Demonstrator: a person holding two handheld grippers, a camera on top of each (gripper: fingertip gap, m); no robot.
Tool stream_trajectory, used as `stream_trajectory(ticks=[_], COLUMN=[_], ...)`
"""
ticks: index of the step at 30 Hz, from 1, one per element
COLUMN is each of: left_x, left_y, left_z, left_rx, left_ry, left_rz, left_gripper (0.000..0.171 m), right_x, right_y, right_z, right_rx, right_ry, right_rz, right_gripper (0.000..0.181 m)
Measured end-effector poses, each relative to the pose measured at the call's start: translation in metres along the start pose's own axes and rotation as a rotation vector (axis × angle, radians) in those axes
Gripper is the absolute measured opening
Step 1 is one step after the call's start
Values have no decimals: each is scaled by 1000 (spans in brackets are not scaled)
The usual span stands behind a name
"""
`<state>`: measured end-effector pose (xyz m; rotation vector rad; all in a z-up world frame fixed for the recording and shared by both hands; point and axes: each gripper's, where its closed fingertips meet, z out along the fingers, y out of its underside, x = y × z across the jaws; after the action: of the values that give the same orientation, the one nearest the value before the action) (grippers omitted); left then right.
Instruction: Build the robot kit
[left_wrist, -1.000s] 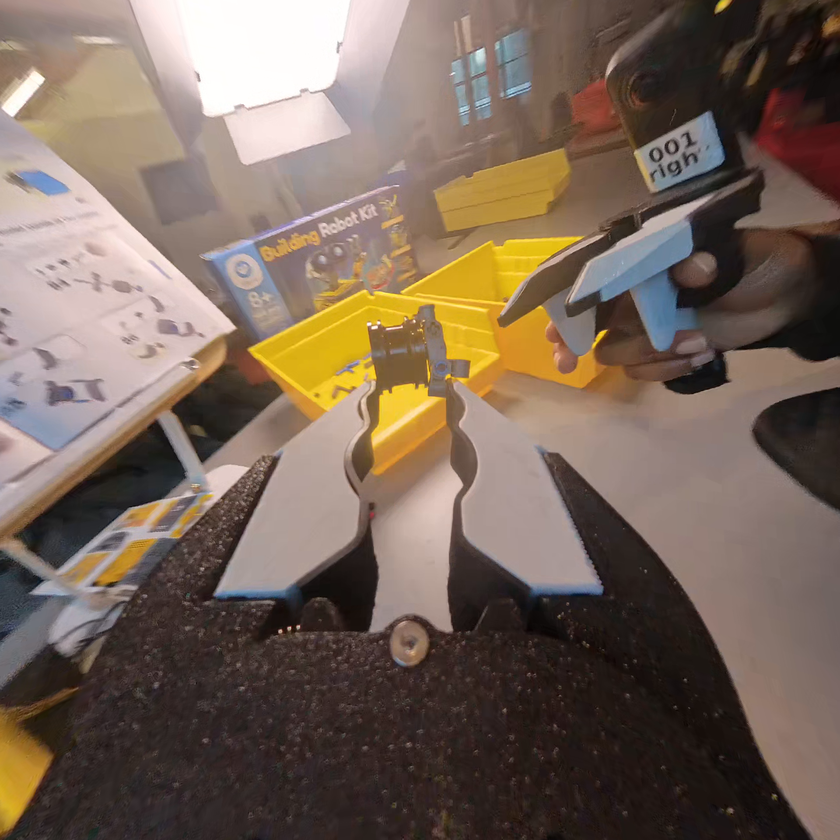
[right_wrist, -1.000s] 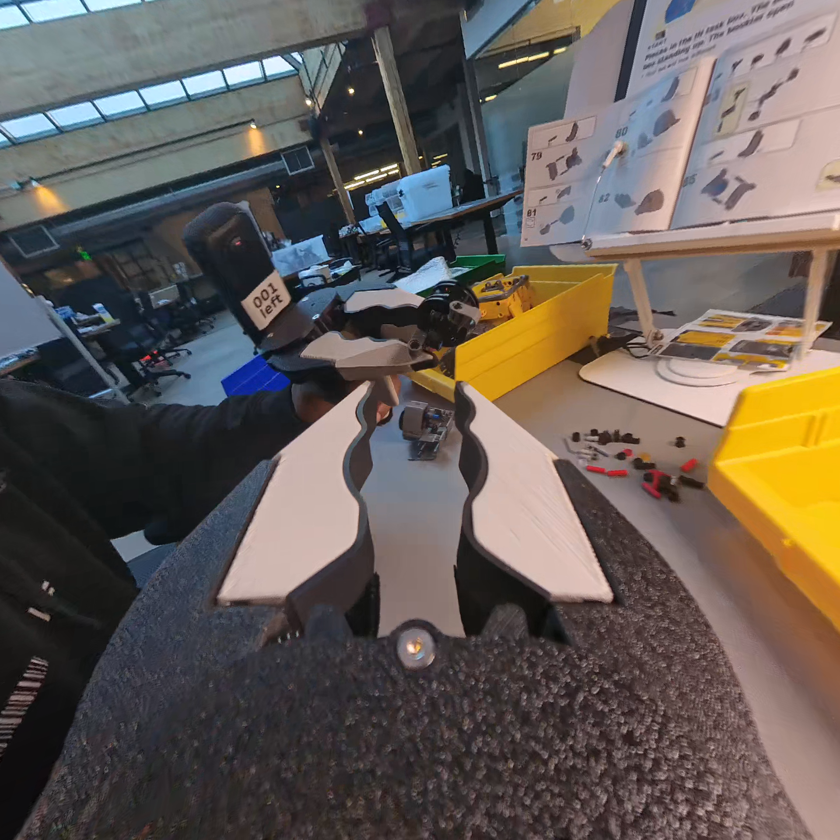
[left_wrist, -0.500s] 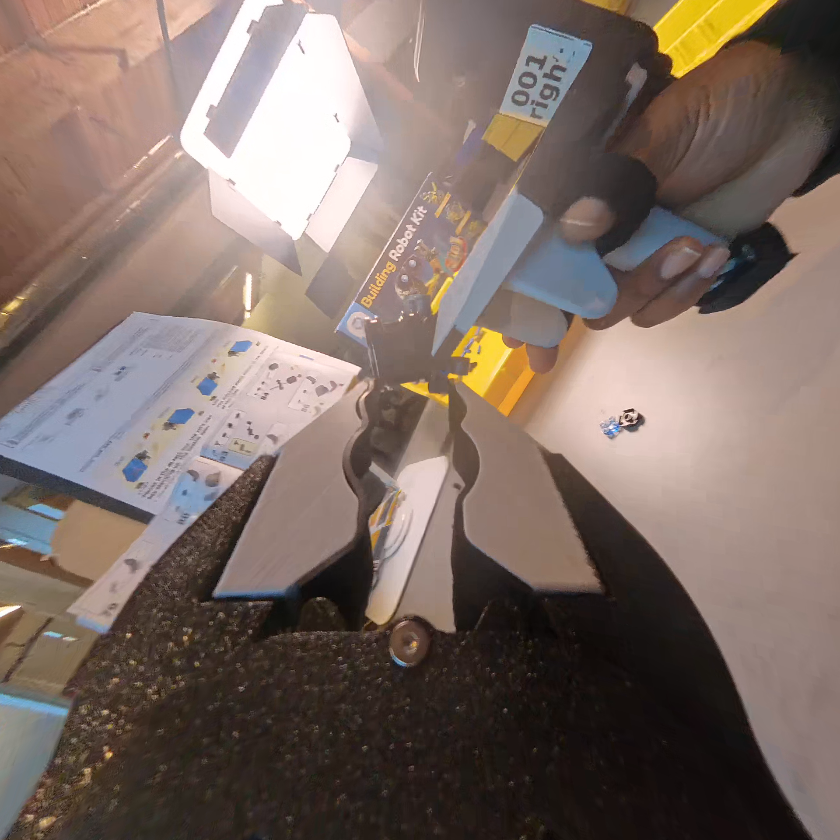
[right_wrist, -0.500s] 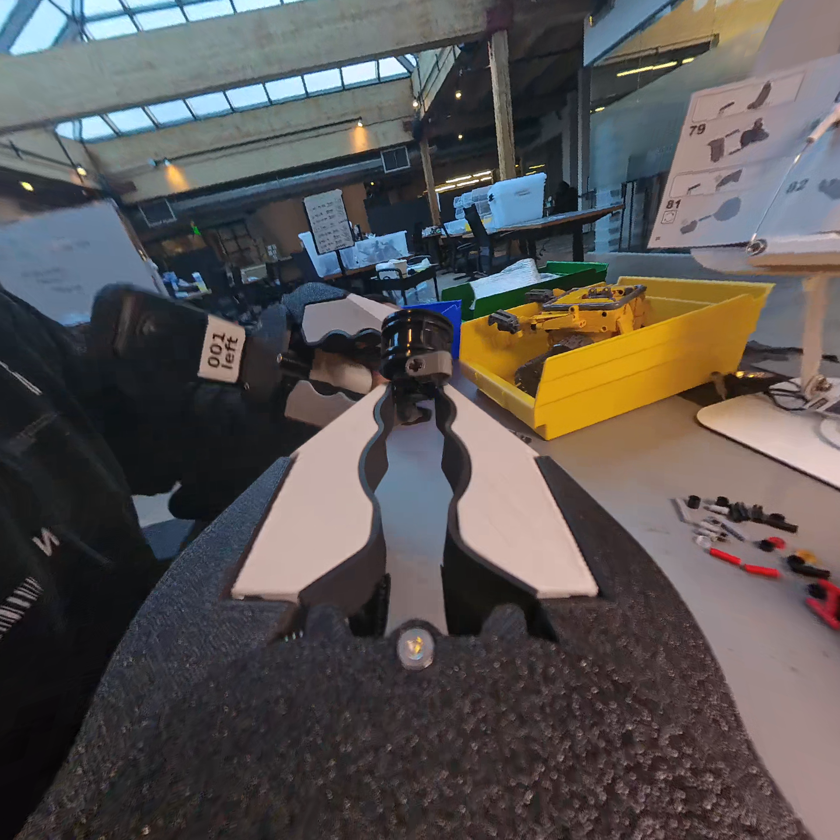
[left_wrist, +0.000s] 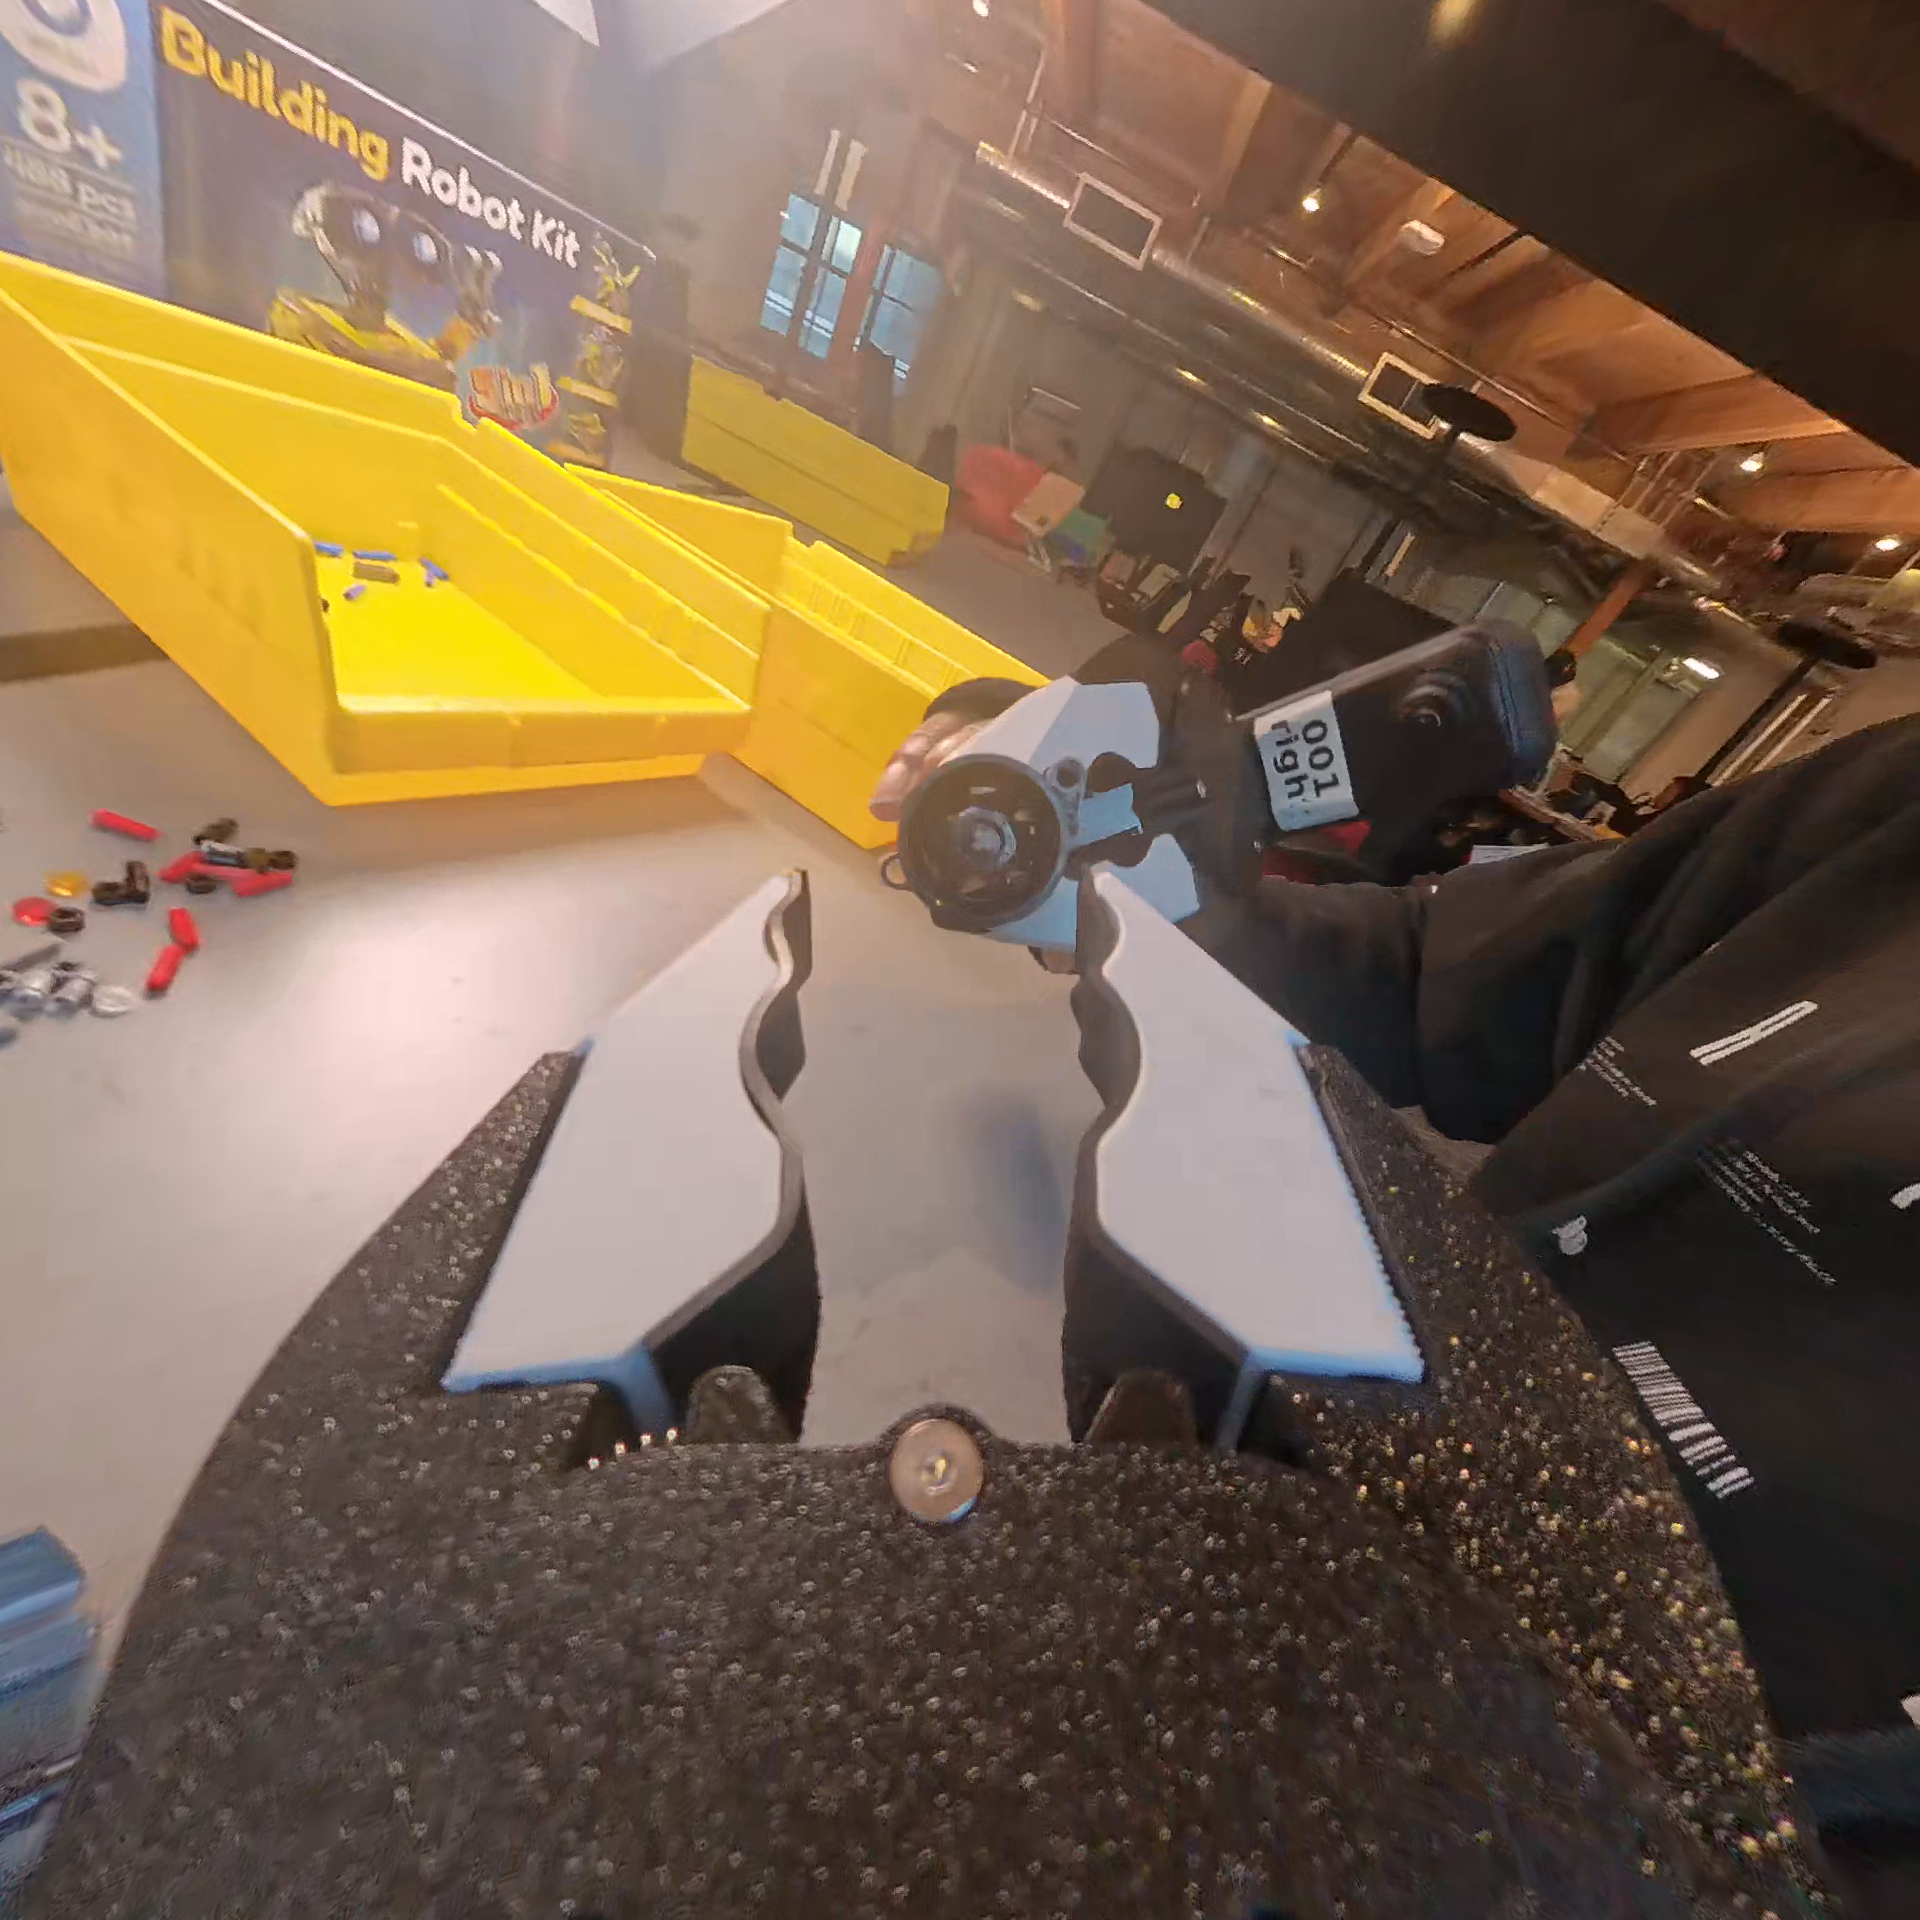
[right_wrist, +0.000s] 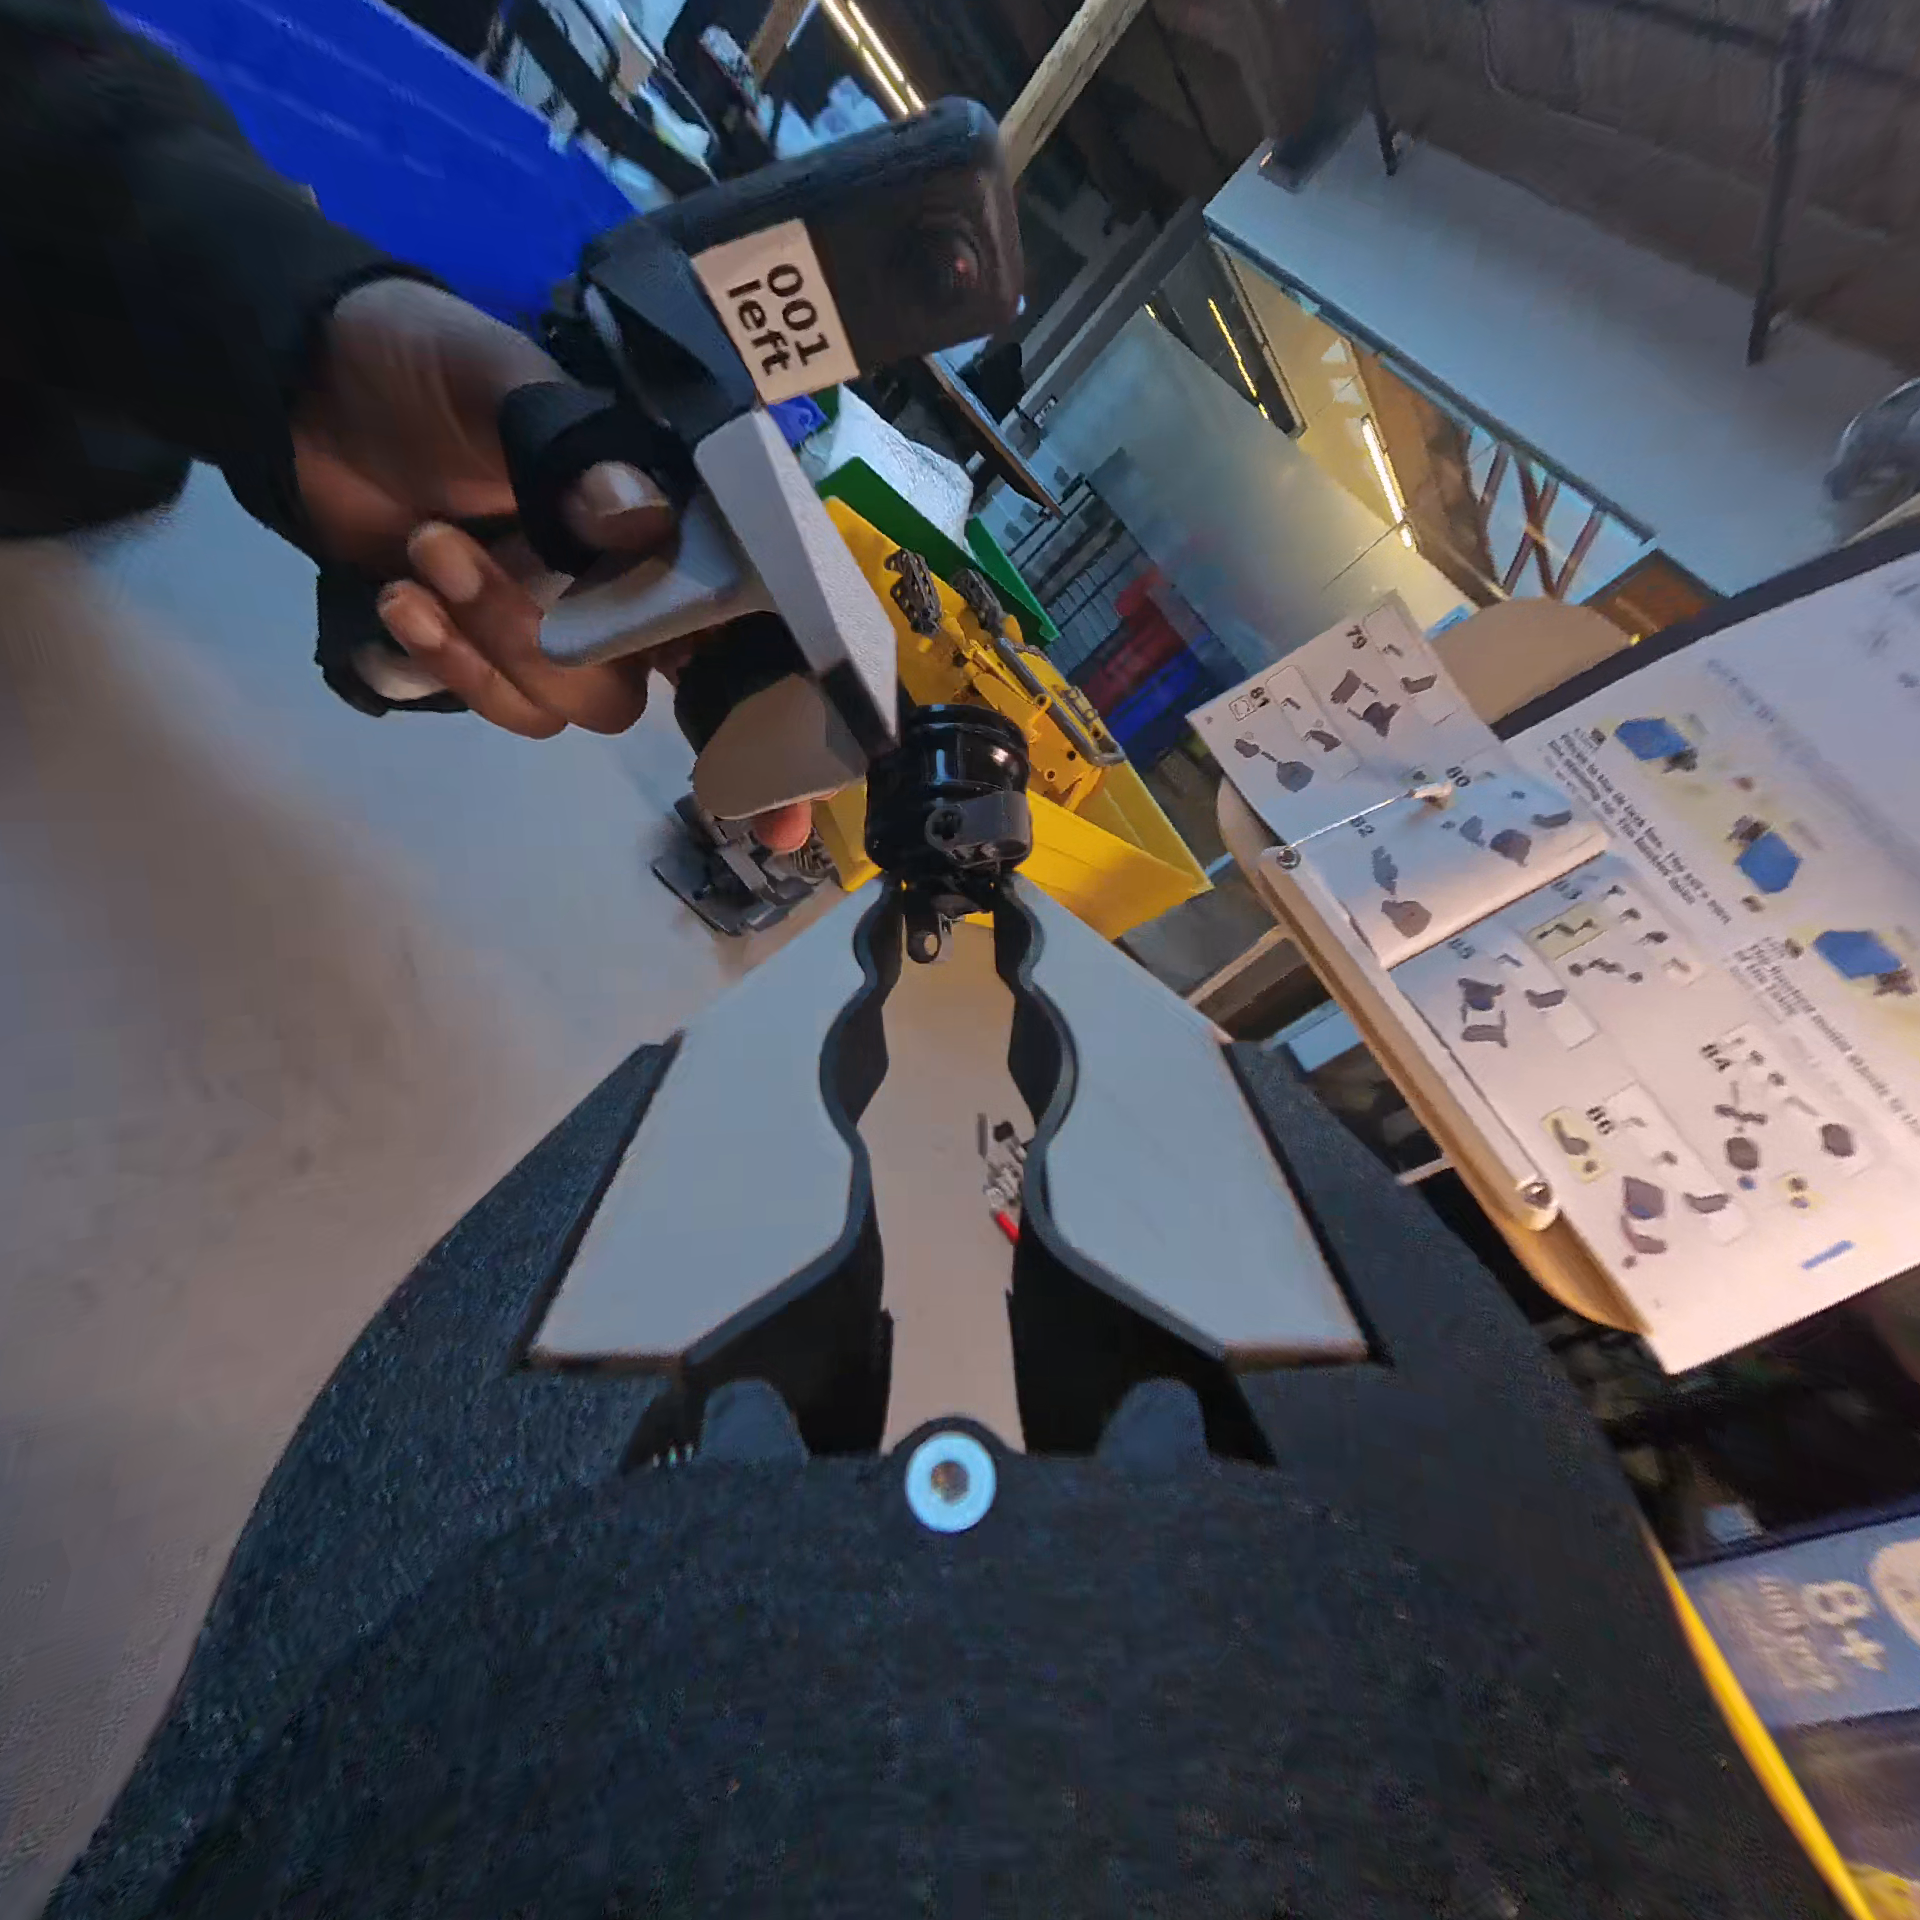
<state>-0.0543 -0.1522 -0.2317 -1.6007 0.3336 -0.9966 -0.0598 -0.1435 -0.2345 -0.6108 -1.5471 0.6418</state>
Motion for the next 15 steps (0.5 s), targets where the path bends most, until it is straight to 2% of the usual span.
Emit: stream_trajectory(ticks=[2, 3, 5, 15], left_x=[2, 3, 2, 6], left_y=[5, 8, 11, 16], left_z=[3, 4, 4, 1], left_rx=[-10, -21, -24, -21], left_ry=[35, 51, 48, 100], left_rz=[-25, -27, -3, -21], left_gripper=[46, 39, 33, 31], right_x=[-5, -6, -7, -9], right_y=[2, 4, 6, 9], right_z=[1, 2, 2, -1], right_rx=[-34, -54, -76, -51], right_ry=[23, 38, 60, 41], right_rz=[-133, -199, -260, -203], right_gripper=[16, 16, 16, 16])
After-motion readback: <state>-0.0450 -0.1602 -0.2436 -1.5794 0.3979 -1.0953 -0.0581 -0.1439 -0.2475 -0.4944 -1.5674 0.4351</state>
